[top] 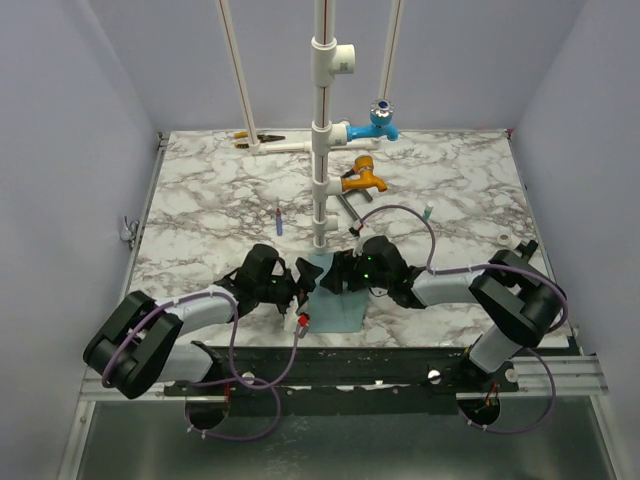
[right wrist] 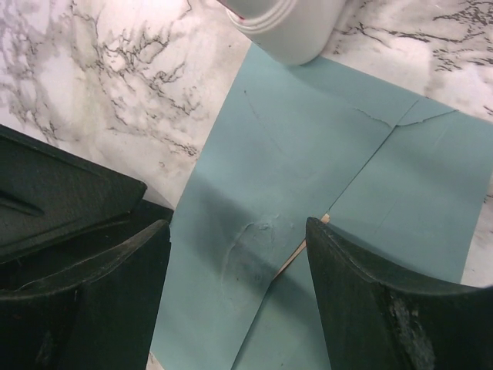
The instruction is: Place the letter into the envelope and seal it
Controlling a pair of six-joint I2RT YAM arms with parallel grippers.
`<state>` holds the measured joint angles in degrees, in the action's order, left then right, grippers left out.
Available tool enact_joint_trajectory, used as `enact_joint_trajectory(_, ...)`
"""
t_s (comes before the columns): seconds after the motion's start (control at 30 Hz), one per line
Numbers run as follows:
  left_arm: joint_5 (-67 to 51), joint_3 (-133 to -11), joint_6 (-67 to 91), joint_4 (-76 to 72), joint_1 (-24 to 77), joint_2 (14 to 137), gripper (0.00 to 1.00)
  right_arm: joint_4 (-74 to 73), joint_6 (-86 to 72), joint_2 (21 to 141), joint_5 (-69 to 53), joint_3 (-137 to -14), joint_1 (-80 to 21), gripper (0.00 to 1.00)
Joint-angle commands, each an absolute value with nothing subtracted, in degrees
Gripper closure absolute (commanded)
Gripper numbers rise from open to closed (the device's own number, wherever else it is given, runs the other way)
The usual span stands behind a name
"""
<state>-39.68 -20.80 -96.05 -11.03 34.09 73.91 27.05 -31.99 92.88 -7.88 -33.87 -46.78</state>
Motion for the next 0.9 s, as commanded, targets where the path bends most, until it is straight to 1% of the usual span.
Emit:
enact_joint_trajectory(0.0,-43.3,-22.7,-97.1,-9.6,33.5,75.6,0.07,31.2,-33.8,95.5,-11.7,-33.2,-47.0,0.26)
enact_joint_trajectory(0.2,-45.4,-21.9,-98.1,-10.4,33.7,75.6,0.07,29.2,-32.9,92.9,-10.4,-32.9,-47.0,0.26)
enact_joint_trajectory(0.33,-45.7,-19.9,-98.2,-10.7,35.5,73.7,0.07,21.7,-30.2,89.9,-8.4,-35.6,-47.0,0.26)
enact_joint_trajectory(0.47,-44.8,-17.6,-98.2,-10.7,36.2,71.6,0.07,13.5,-26.2,83.7,-6.4,-37.8,-47.3,0.26)
enact_joint_trajectory(0.63,-44.5,-15.8,-96.8,-10.8,36.7,69.1,0.08,5.8,-25.8,76.0,-4.8,-38.0,-47.3,0.24)
enact_joint_trajectory(0.73,-43.3,-15.8,-94.8,-10.9,37.5,67.7,0.07,-2.8,-26.1,74.2,-0.5,-40.4,-47.2,0.23)
enact_joint_trajectory(0.8,-42.2,-16.0,-92.3,-10.9,37.9,66.3,0.07,-10.3,-25.5,74.0,6.1,-42.7,-47.1,0.23)
enact_joint_trajectory(0.87,-41.2,-16.1,-89.0,-10.9,38.1,64.7,0.07,-15.6,-25.6,73.0,10.1,-44.1,-46.9,0.21)
